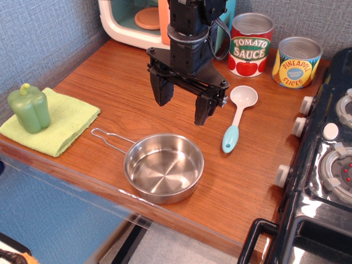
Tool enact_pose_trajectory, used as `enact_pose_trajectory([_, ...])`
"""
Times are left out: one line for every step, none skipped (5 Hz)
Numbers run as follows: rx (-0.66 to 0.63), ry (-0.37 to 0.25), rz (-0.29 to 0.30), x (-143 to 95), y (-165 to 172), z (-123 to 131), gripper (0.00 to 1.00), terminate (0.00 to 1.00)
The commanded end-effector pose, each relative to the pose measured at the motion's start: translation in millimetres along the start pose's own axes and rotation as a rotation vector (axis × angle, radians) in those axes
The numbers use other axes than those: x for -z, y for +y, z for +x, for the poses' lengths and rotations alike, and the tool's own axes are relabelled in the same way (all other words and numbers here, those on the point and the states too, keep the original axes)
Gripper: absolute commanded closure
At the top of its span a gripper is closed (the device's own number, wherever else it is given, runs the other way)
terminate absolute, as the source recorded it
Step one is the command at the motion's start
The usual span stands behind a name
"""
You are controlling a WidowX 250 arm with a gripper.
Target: Put the pepper to the left of the spoon.
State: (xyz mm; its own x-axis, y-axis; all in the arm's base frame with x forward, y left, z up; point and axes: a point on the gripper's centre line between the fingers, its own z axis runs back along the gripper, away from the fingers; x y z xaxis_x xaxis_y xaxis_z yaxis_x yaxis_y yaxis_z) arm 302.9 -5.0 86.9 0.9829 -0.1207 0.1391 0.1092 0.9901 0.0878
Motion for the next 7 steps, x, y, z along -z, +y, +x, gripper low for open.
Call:
enact_pose_trajectory([0.0,0.0,0.0,0,0,0,0.0,0.0])
enact_pose_trajectory([-0.065,-0.031,-0.035,-18,30,-3,0.0,0.0])
enact_pose_trajectory([-0.134,-0.044,-0.082,-32,65,-12,0.0,0.0])
enact_pose_trajectory([-0.18,-0.04,-0.093,-45,95,-25,0.0,0.0])
enact_pose_trajectory([-0.247,0.009,0.001,-55,131,-47,0.0,0.0])
enact_pose_trajectory([-0.314,0.039,0.014,-46,157,-60,0.0,0.0])
enact_pose_trajectory([-0.359,0.089,0.061,-33,179,-68,0.0,0.0])
